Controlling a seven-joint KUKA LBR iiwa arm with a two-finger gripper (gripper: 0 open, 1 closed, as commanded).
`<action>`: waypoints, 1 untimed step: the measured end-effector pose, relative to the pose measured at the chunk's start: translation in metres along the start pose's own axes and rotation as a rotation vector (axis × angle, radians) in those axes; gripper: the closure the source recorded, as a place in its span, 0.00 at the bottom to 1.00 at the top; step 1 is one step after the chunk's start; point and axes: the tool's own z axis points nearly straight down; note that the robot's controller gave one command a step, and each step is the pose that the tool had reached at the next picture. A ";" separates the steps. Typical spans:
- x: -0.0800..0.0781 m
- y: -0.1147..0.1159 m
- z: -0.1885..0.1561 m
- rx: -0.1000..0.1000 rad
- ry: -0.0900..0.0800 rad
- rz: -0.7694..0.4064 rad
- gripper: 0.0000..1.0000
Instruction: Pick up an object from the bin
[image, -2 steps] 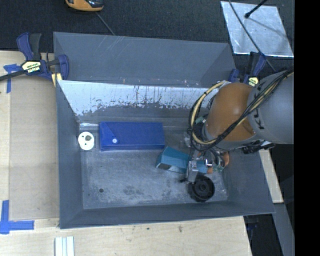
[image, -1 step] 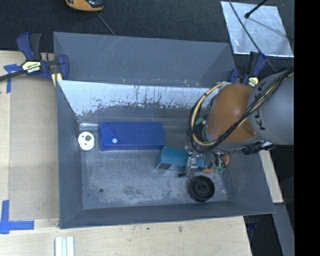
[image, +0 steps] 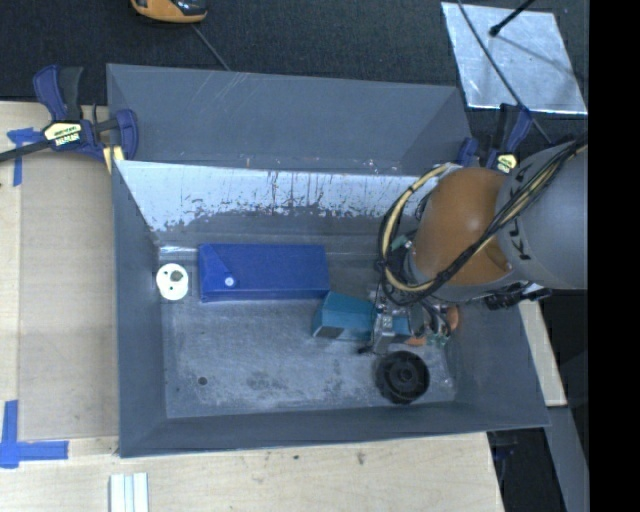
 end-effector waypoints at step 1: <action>0.001 0.000 -0.004 0.000 0.004 0.000 1.00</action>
Offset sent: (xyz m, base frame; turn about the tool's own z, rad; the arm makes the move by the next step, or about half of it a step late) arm 0.0000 0.0001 0.0114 0.0000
